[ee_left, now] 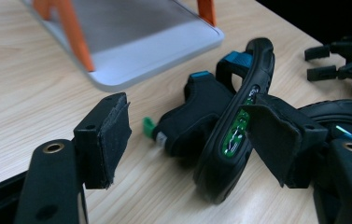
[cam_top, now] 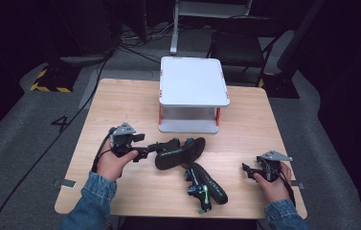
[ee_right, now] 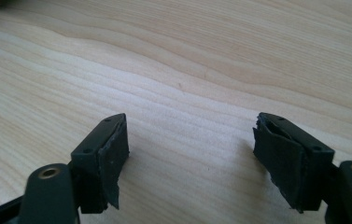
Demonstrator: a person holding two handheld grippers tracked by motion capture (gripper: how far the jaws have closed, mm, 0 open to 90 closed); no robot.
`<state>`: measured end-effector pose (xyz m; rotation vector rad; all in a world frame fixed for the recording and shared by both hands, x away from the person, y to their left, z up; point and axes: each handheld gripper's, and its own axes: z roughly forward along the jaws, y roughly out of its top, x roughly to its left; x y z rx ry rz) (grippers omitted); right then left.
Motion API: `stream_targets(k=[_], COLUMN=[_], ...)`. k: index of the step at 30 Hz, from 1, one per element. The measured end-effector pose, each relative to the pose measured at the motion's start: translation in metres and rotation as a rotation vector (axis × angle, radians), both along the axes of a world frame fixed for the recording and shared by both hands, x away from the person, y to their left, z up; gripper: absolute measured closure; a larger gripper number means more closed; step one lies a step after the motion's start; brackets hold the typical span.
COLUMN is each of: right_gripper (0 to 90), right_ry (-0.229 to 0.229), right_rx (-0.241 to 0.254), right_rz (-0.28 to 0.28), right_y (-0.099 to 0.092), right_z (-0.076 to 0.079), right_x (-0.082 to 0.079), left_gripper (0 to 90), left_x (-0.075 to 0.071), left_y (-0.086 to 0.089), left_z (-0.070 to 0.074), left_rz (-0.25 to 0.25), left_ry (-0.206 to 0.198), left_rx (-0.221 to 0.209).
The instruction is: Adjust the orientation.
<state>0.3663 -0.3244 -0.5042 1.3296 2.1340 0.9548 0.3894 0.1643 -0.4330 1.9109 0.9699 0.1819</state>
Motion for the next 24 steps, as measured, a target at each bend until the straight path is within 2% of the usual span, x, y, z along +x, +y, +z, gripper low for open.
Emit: stream_targets(k=[2, 3, 4, 6, 8, 9, 10, 11, 12, 14, 16, 18, 19, 20, 21, 22, 24], right_gripper=[26.4, 26.4, 26.4, 26.4, 26.4, 26.4, 26.4, 26.4, 26.4, 26.4, 26.4, 26.4, 26.4, 26.4, 26.4, 26.3, 26.2], right_ry=[0.001, 0.000, 0.001, 0.001, 0.000, 0.000, 0.001, 0.001, 0.001, 0.002, 0.000, 0.002, 0.002, 0.002, 0.002, 0.001, 0.003], right_rx=[0.001, 0.000, -0.001, 0.000, 0.000, 0.000, 0.001, 0.001, 0.001, 0.002, 0.000, 0.003, 0.003, 0.003, 0.002, 0.002, 0.004], right_rz=[-0.004, -0.002, -0.005, -0.005, -0.009, -0.009, -0.010, -0.010, -0.011, -0.011, -0.010, -0.016, -0.016, -0.018, -0.018, -0.018, -0.018], right_y=[-0.001, -0.001, -0.001, -0.002, -0.002, -0.002, -0.003, -0.003, -0.004, -0.005, -0.006, -0.009, -0.009, -0.009, -0.009, -0.009, -0.009], right_z=[0.000, 0.000, 0.000, 0.000, 0.000, 0.000, 0.000, 0.000, 0.000, 0.000, 0.000, 0.000, 0.000, 0.000, 0.000, 0.000, 0.000], right_x=[-0.003, -0.004, -0.005, -0.006, -0.009, -0.009, -0.011, -0.011, -0.013, -0.015, -0.016, -0.018, -0.018, -0.018, -0.018, -0.018, -0.018], left_gripper=[30.1, 30.1, 30.2, 30.7, 32.1, 32.4, 33.8, 35.0, 35.2, 37.8, 38.2, 38.6, 39.5, 39.5, 44.3, 44.5, 45.9], left_x=[0.012, 0.012, 0.020, 0.024, 0.034, 0.034, 0.040, 0.040, 0.044, 0.048, 0.050, 0.052, 0.052, 0.052, 0.052, 0.052, 0.051], left_y=[-0.015, -0.015, -0.024, -0.030, -0.043, -0.043, -0.051, -0.051, -0.055, -0.055, -0.055, -0.052, -0.052, -0.051, -0.050, -0.050, -0.049], left_z=[-0.006, -0.006, -0.009, -0.011, -0.017, -0.017, -0.023, -0.023, -0.028, -0.030, -0.032, -0.036, -0.036, -0.037, -0.038, -0.039, -0.040], left_rz=[-0.028, -0.028, -0.045, -0.053, -0.085, -0.085, -0.105, -0.105, -0.112, -0.120, -0.127, -0.123, -0.123, -0.130, -0.131, -0.129, -0.131], left_ry=[0.010, 0.010, 0.014, 0.015, 0.042, 0.042, 0.066, 0.066, 0.092, 0.129, 0.141, 0.192, 0.192, 0.211, 0.216, 0.219, 0.209], left_rx=[-0.029, -0.029, -0.034, -0.042, -0.034, -0.034, -0.001, -0.001, 0.000, -0.032, -0.048, -0.095, -0.095, -0.124, -0.134, -0.142, -0.144])
